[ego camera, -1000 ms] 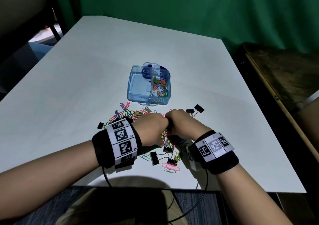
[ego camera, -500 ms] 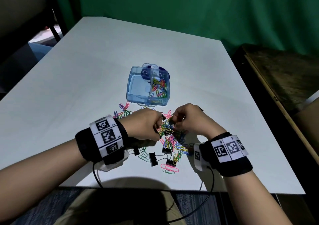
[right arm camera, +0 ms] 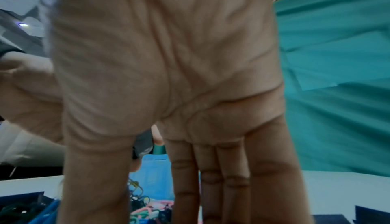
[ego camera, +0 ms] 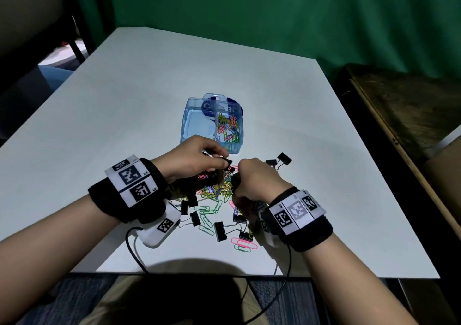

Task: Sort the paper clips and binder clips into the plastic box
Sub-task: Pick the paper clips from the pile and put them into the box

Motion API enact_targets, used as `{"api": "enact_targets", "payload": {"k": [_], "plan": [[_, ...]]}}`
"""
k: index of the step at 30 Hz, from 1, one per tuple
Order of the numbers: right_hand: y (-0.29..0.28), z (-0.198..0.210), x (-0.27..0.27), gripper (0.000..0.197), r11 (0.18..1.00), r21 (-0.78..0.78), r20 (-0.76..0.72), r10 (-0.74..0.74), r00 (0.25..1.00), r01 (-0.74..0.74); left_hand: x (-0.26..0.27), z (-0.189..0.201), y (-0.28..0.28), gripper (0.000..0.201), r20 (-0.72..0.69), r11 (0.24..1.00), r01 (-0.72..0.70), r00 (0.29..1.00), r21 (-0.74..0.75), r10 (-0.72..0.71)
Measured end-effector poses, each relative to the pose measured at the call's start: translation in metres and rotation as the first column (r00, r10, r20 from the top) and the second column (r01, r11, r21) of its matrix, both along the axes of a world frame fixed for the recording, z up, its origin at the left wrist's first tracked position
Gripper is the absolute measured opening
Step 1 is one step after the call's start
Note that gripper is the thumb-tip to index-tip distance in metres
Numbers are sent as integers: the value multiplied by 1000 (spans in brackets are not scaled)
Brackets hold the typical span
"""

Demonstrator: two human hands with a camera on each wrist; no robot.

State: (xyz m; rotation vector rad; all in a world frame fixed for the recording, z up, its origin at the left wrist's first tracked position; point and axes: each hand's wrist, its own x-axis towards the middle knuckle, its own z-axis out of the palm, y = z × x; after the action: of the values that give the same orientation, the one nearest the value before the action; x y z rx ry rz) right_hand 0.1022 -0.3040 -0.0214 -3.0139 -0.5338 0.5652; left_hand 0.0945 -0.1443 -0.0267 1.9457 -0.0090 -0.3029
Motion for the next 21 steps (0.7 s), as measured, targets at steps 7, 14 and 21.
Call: {"api": "enact_targets", "payload": {"k": [7,14,21], "plan": [[-8,-7,11,5,970,227,-36,-79,996,85,2,-1,1,18,-44,997,-49,998,-58,46],[-8,7,11,15,516,760,-351,-185,918,395,5,0,0,18,24,994,54,998,91,-57],[-13,9,14,16,469,801,-329,-173,928,371,9,8,-5,50,91,995,23,995,98,-32]]}}
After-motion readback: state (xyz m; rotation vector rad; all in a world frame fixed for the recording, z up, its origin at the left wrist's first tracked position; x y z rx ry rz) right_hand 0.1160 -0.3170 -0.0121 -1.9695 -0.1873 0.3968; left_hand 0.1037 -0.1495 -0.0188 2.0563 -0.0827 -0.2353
